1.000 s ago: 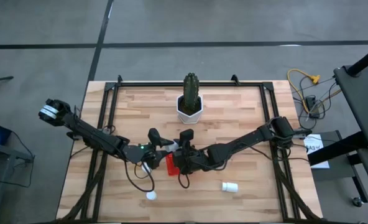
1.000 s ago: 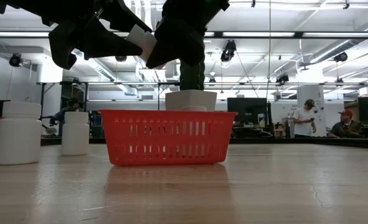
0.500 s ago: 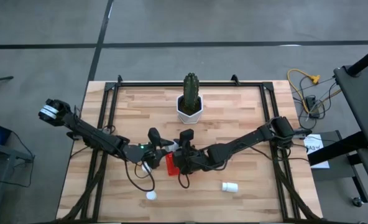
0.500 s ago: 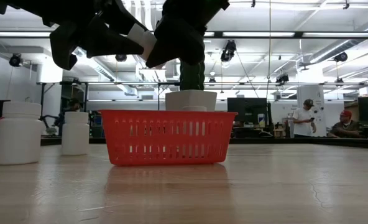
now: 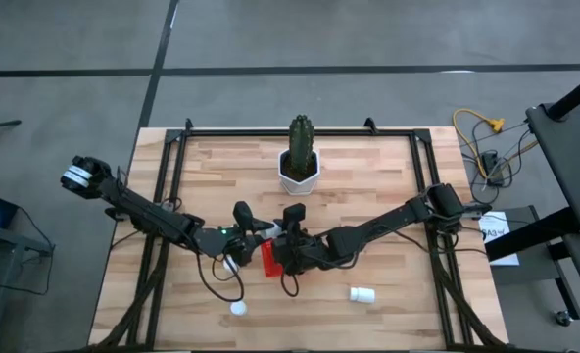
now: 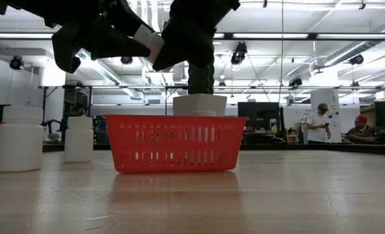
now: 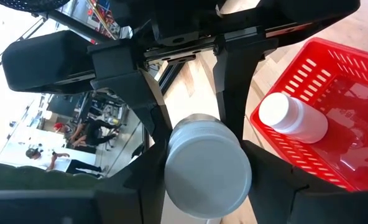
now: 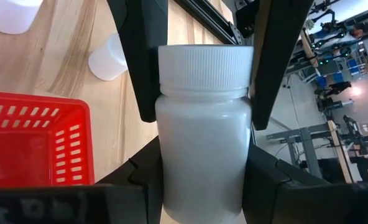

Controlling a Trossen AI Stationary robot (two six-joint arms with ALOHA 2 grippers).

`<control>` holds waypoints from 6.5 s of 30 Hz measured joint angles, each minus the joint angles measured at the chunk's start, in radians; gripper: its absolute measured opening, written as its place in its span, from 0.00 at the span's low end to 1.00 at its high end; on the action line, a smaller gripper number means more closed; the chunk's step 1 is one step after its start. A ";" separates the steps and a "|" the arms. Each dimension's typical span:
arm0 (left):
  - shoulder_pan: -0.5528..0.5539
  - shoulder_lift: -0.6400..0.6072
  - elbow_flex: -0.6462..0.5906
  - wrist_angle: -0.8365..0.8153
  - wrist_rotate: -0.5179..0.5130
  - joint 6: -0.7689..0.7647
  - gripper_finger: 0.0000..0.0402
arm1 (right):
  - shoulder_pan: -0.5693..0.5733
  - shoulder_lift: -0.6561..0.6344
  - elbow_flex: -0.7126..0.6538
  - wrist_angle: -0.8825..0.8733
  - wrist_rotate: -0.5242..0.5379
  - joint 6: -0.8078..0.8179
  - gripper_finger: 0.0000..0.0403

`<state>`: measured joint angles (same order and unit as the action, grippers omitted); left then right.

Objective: Pick and place pill bottles into a basket
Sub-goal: Put the white pill bottle into the red bin

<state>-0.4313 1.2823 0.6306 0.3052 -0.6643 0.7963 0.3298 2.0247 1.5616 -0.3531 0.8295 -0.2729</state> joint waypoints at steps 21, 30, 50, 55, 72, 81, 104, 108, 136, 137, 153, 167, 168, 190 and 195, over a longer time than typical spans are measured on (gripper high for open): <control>0.000 -0.004 0.000 0.000 -0.001 0.009 0.40 | -0.001 -0.001 0.000 -0.057 0.008 0.093 0.62; -0.001 -0.006 0.000 -0.025 -0.004 0.002 0.40 | -0.001 -0.066 -0.012 -0.262 0.035 0.277 0.60; -0.002 -0.006 0.047 -0.167 0.063 -0.088 0.40 | 0.000 -0.334 -0.374 -0.091 0.162 0.432 0.56; -0.001 -0.006 0.082 -0.244 0.089 -0.124 0.40 | 0.001 -0.434 -0.509 0.140 0.155 0.349 0.56; 0.005 0.181 0.350 -0.647 0.278 -0.136 0.40 | -0.001 -0.544 -0.732 0.598 0.052 0.157 0.56; 0.006 0.364 0.530 -0.775 0.293 -0.047 0.40 | -0.001 -0.546 -0.732 0.601 0.052 0.157 0.56; 0.026 0.484 0.637 -0.775 0.377 0.079 0.40 | -0.001 -0.545 -0.732 0.607 0.052 0.147 0.56; 0.038 0.488 0.635 -0.750 0.377 0.083 0.40 | -0.001 -0.545 -0.732 0.620 0.052 0.140 0.56; 0.073 0.562 0.630 -0.667 0.421 0.136 0.40 | -0.001 -0.544 -0.732 0.621 0.049 0.141 0.56; 0.074 0.566 0.630 -0.662 0.420 0.136 0.40 | -0.001 -0.544 -0.732 0.621 0.048 0.141 0.56; 0.078 0.554 0.630 -0.654 0.423 0.137 0.40 | -0.001 -0.544 -0.732 0.621 0.026 0.142 0.56; 0.078 0.554 0.623 -0.654 0.425 0.132 0.42 | -0.001 -0.544 -0.732 0.621 0.026 0.142 0.56; 0.078 0.554 0.623 -0.654 0.425 0.131 0.44 | -0.001 -0.544 -0.732 0.621 0.026 0.142 0.56; 0.079 0.554 0.622 -0.588 0.379 0.148 0.52 | -0.001 -0.544 -0.732 0.621 0.026 0.142 0.56; 0.079 0.554 0.619 -0.593 0.379 0.151 0.52 | -0.001 -0.544 -0.732 0.621 0.026 0.142 0.56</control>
<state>-0.3527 1.8362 1.2492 -0.2878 -0.2850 0.9476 0.3290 1.4803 0.8299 0.2676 0.8555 -0.1314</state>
